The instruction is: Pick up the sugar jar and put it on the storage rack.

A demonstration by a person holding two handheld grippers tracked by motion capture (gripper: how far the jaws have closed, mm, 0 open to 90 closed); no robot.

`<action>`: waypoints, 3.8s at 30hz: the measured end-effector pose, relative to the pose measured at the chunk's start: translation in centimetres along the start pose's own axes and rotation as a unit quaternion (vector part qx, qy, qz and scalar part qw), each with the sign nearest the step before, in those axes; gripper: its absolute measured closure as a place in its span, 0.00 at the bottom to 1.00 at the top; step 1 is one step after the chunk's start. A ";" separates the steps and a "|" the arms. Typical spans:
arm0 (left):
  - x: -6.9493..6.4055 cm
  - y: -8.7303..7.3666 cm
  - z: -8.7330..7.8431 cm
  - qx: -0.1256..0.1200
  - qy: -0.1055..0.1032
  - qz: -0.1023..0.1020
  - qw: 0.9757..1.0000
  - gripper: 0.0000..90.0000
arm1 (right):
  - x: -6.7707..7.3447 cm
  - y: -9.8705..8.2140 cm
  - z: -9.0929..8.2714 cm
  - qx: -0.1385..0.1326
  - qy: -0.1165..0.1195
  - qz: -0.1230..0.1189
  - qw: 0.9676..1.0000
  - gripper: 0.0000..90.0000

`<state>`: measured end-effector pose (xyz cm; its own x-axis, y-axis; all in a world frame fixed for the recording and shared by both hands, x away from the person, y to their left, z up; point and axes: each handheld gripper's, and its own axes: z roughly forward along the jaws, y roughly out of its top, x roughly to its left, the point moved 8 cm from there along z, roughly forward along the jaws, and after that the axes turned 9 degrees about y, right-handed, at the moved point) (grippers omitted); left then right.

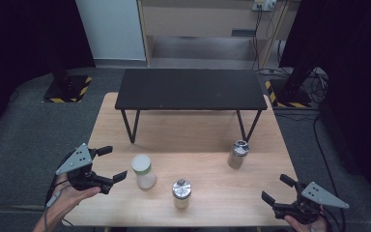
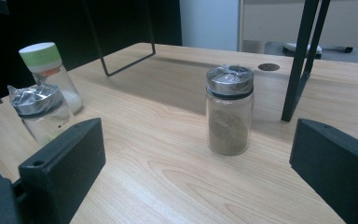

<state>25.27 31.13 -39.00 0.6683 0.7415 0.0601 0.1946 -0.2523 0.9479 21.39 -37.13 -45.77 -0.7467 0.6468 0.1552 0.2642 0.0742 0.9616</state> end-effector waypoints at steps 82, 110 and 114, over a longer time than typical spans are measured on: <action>0.0 -4.6 8.1 0.020 -0.046 0.012 0.999 0.35 | -0.1 0.0 0.0 0.000 0.001 0.002 1.000 0.04; 0.5 -1.1 7.8 0.029 -0.066 0.011 0.997 0.35 | -0.1 0.0 0.1 0.000 0.002 0.001 1.000 0.04; 0.6 -0.4 7.6 0.030 -0.067 0.015 0.997 0.35 | -0.1 0.0 0.1 0.001 0.002 0.001 1.000 0.04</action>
<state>31.03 26.96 -41.70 0.7636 0.6444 0.0415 0.2129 -0.3120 0.9259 21.48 -37.12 -45.84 -0.7483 0.6441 0.1588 0.2672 0.0735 0.9608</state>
